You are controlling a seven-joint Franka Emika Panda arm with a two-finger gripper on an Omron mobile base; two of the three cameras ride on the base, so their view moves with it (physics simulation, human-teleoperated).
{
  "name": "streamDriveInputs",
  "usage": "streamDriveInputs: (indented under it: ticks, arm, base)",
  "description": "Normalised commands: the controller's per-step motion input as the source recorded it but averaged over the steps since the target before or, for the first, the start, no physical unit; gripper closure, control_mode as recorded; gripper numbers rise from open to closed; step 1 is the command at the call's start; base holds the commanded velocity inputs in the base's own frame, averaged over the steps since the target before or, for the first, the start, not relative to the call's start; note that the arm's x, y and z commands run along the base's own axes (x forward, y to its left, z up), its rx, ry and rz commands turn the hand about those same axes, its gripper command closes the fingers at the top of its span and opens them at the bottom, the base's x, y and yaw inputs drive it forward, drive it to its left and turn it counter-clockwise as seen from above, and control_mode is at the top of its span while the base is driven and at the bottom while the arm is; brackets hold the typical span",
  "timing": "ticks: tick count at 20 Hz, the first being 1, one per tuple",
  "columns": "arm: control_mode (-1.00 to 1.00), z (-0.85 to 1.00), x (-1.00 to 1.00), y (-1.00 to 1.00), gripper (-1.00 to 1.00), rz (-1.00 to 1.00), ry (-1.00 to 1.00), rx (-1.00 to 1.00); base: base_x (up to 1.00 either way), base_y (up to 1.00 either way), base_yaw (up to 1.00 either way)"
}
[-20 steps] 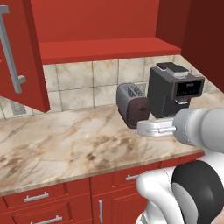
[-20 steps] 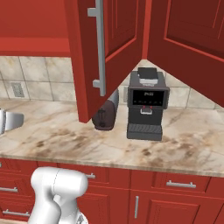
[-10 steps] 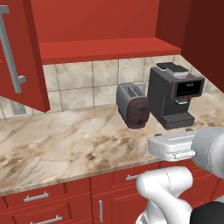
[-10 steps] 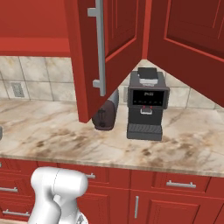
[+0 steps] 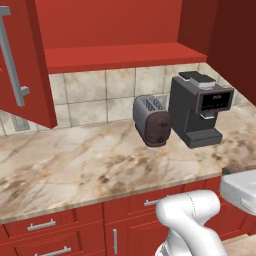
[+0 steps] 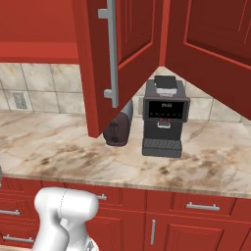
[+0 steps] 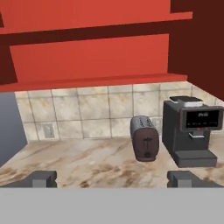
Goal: Close all open cabinet doors.
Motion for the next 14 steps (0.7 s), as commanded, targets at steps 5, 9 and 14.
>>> streamDriveInputs:
  ticks: [5,9,14]
  arm:
    - [-1.0,0.0,-0.3,-0.77,-1.0,0.09,-0.14,0.06]
    - [-1.0,0.0,-0.24,-0.78,-1.0,0.08,-0.13,0.06]
    - [-1.0,0.0,-0.02,-0.72,-1.0,0.11,-0.13,0.03]
  base:
    - [0.0,0.0,0.0]
    - [0.0,0.0,0.0]
    - [0.0,0.0,0.0]
